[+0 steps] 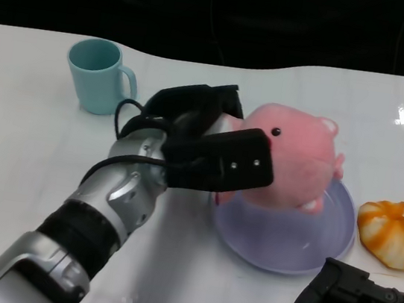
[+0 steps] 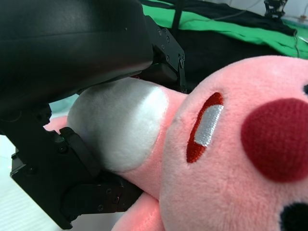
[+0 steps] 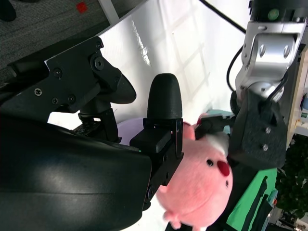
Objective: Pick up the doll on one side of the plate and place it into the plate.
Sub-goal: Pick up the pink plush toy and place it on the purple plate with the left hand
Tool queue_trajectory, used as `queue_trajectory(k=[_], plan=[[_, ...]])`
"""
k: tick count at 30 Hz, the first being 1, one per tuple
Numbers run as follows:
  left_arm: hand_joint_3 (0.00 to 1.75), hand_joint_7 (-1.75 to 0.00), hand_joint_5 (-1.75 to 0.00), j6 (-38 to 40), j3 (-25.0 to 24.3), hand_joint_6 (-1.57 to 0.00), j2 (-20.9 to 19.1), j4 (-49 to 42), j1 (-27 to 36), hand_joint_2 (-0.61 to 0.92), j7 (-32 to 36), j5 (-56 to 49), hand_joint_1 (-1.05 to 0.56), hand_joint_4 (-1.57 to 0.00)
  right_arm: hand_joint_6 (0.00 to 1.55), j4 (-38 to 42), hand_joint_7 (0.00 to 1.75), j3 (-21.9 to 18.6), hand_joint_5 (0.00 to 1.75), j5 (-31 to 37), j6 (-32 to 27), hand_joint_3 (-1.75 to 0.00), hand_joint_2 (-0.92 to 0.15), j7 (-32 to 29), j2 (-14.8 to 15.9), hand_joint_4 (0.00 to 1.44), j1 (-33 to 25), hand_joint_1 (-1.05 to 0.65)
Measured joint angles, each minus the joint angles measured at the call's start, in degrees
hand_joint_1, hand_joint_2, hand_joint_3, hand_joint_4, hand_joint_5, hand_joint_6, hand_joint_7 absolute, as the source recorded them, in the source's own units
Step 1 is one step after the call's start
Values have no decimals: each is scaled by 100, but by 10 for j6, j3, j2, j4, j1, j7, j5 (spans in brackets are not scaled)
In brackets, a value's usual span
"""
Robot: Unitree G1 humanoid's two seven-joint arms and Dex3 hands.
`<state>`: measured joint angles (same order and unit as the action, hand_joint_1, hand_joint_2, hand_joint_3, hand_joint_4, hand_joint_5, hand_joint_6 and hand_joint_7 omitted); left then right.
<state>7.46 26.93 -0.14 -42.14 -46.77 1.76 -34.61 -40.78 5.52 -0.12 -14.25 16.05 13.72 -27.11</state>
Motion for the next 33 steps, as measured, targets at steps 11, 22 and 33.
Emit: queue_trajectory(k=[11, 22, 33], plan=[[59, -97, -175, 2, 20, -80, 71, -132, -65, 73, 1, -6, -30, -82, 54, -9, 149, 9, 172, 1, 1, -112, -62, -2, 0, 62, -6, -1], [18, -2, -99, -32, 16, -46, 79, -166, -78, 92, -52, 20, -47, -26, 56, -10, 149, 12, 172, 1, 2, -118, -58, -7, 0, 64, -8, -2], [48, 0, 0, -52, 58, 0, 46, -119, -74, 92, -94, -10, -105, 0, 56, -11, 148, 10, 172, 1, 2, -118, -57, -7, 0, 64, -8, -2]])
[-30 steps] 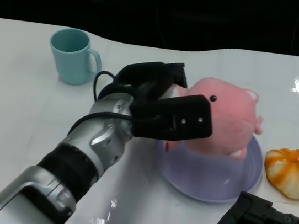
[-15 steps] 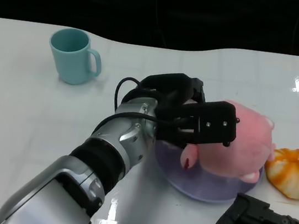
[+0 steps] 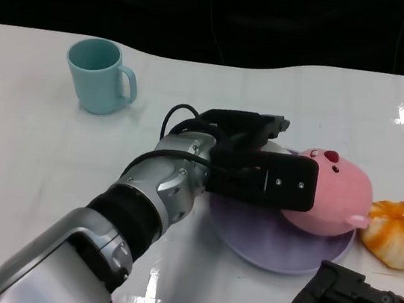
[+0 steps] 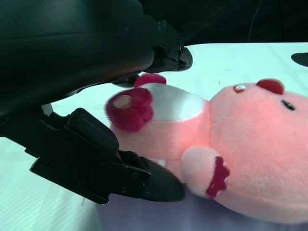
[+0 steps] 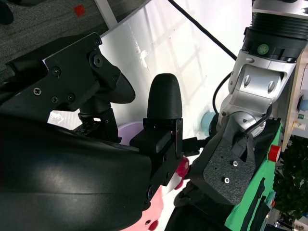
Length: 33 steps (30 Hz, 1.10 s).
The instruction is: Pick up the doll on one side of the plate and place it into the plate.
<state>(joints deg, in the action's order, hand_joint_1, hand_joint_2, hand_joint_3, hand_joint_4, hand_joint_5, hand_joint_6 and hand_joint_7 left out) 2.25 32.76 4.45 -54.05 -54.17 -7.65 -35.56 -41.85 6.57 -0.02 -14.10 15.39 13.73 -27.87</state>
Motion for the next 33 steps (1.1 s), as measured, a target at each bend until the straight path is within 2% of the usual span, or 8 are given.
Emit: queue_trajectory(k=[11, 13, 16, 24, 26, 28, 30, 33], plan=[[47, 0, -2, -9, -3, -1, -69, 186, 80, 92, -45, 2, -104, -4, 56, 1, 148, -2, 172, -1, 7, -116, -59, 2, 1, 63, 4, -1], [47, -1, -3, -6, -13, -1, -101, 260, 114, 92, -66, 5, -103, -5, 56, 2, 148, -3, 172, -1, 7, -115, -59, 2, 2, 64, 7, -1], [45, -2, -5, -4, -26, -4, -121, 322, 144, 92, -84, 13, -102, -7, 56, 5, 148, -3, 172, -1, 7, -115, -59, 2, 3, 64, 8, 0], [36, -8, -16, -8, -98, -15, -176, 495, 247, 92, -117, 84, -89, -20, 56, 11, 147, -3, 172, 0, 9, -115, -59, 2, 4, 64, 9, -1], [32, -9, -27, -9, -116, -19, -184, 519, 273, 92, -120, 107, -85, -24, 56, 11, 147, -3, 172, -1, 8, -114, -60, 2, 4, 63, 9, -1], [30, -8, -56, -15, -133, -24, -189, 543, 299, 92, -120, 124, -82, -13, 56, 11, 147, -3, 172, -1, 7, -114, -60, 2, 4, 63, 9, -1], [29, -10, -67, -27, -147, -29, -193, 559, 322, 92, -119, 136, -78, -11, 56, 11, 148, -3, 173, -1, 6, -113, -60, 2, 4, 63, 10, -1], [27, -13, -78, -69, -168, -38, -195, 570, 362, 92, -95, 152, -69, -20, 56, 12, 148, -3, 173, -1, 7, -113, -60, 2, 4, 64, 12, -1]])
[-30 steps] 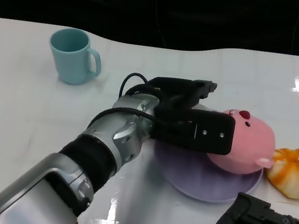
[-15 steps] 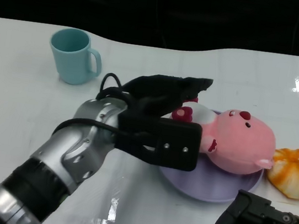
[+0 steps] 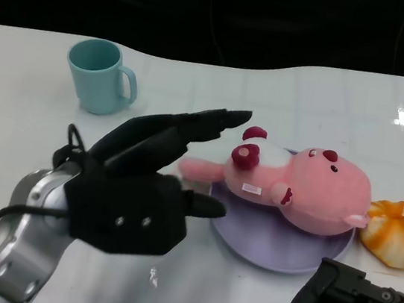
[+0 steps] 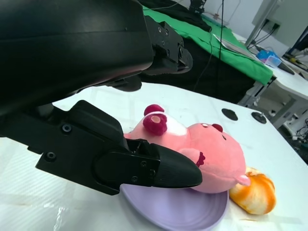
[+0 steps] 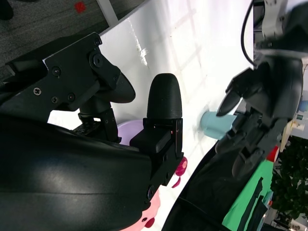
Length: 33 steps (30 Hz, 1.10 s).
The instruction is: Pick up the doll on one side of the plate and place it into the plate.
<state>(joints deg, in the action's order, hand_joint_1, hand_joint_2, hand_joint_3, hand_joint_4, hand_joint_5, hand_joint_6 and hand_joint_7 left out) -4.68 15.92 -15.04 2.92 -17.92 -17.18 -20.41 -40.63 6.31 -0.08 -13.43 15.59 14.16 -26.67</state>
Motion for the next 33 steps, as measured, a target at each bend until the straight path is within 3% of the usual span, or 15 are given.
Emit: queue_trajectory(k=[2, 7, 8, 9, 10, 13, 16, 21, 29, 33], plan=[[22, -16, -93, -39, -15, -47, 8, -2, 30, 92, 28, 17, -61, -26, 56, 1, 148, 0, 173, 0, 0, -113, -60, 0, 0, 64, 2, -1], [19, -28, -110, -115, -51, -67, 55, -19, 105, 92, 72, 98, -38, -38, 56, 2, 148, -1, 172, 0, 0, -113, -60, 0, 0, 64, 6, -2], [30, -37, -116, -122, -57, -68, 66, -19, 120, 88, 73, 122, -32, -41, 56, 2, 148, -1, 172, 0, 0, -113, -60, 0, 0, 64, 6, -3], [60, -55, -121, -125, -62, -65, 78, -18, 133, 74, 73, 145, -26, -45, 56, 2, 148, -1, 172, 0, 0, -113, -60, 0, 0, 64, 6, -3], [79, -67, -124, -125, -66, -67, 87, -17, 145, 66, 72, 166, -19, -52, 56, 2, 148, 0, 172, 0, 0, -113, -60, 0, 0, 64, 6, -3], [114, -92, -129, -105, -79, -74, 107, 14, 176, 52, 73, 210, -11, -68, 56, 3, 148, 0, 172, 0, 0, -112, -61, 0, 0, 63, 6, -3], [123, -109, -136, -27, -92, -77, 121, 86, 208, 52, 80, 244, -11, -74, 56, 3, 148, 0, 172, 0, 0, -112, -61, 1, 0, 63, 7, -2], [134, -140, -166, 138, -110, -74, 136, 203, 262, 49, 95, 324, -12, -77, 56, 3, 148, 1, 172, 0, 0, -112, -60, 0, 0, 64, 7, -2], [139, -163, -174, 335, -136, -76, 132, 330, 325, 48, 109, 444, -12, -91, 56, 3, 148, 1, 171, -2, 0, -113, -60, 1, 0, 64, 7, -3], [141, -173, -175, 422, -143, -70, 128, 367, 346, 47, 121, 505, -12, -87, 56, 3, 148, -1, 171, -3, 0, -112, -61, 4, 0, 64, 7, -3]])
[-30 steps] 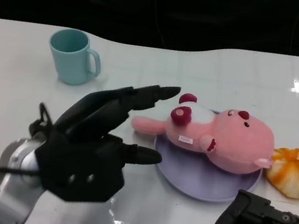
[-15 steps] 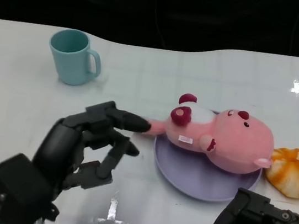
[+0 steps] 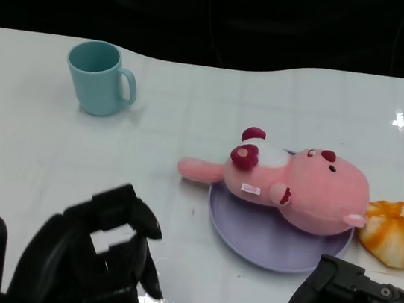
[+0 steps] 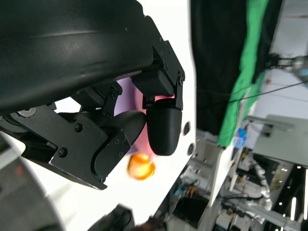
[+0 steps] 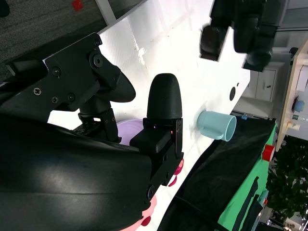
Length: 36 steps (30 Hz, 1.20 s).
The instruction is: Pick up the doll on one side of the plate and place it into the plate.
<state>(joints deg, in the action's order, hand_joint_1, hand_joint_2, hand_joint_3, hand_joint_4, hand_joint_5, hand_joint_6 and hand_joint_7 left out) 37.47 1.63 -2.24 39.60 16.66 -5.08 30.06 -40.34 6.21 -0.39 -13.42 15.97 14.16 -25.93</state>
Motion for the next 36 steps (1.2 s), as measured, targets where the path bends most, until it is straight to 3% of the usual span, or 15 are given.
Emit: queue_trajectory(k=[12, 21, 36], plan=[[166, -175, -175, 67, -8, -74, -32, -39, -3, 34, -21, 45, -11, -92, 57, 5, 147, -10, 171, 1, 3, -113, -59, 3, 0, 65, 1, -4], [163, -175, -175, 100, -18, -71, -47, -59, -16, 40, -24, 62, -12, -89, 57, 5, 147, -9, 171, 4, 3, -114, -59, 3, 1, 64, -2, -2], [155, -175, -175, 72, -14, -70, -61, -72, -23, 40, -48, 46, -13, -86, 55, 5, 147, -9, 172, 4, 5, -111, -61, 4, 1, 64, -10, 2]])
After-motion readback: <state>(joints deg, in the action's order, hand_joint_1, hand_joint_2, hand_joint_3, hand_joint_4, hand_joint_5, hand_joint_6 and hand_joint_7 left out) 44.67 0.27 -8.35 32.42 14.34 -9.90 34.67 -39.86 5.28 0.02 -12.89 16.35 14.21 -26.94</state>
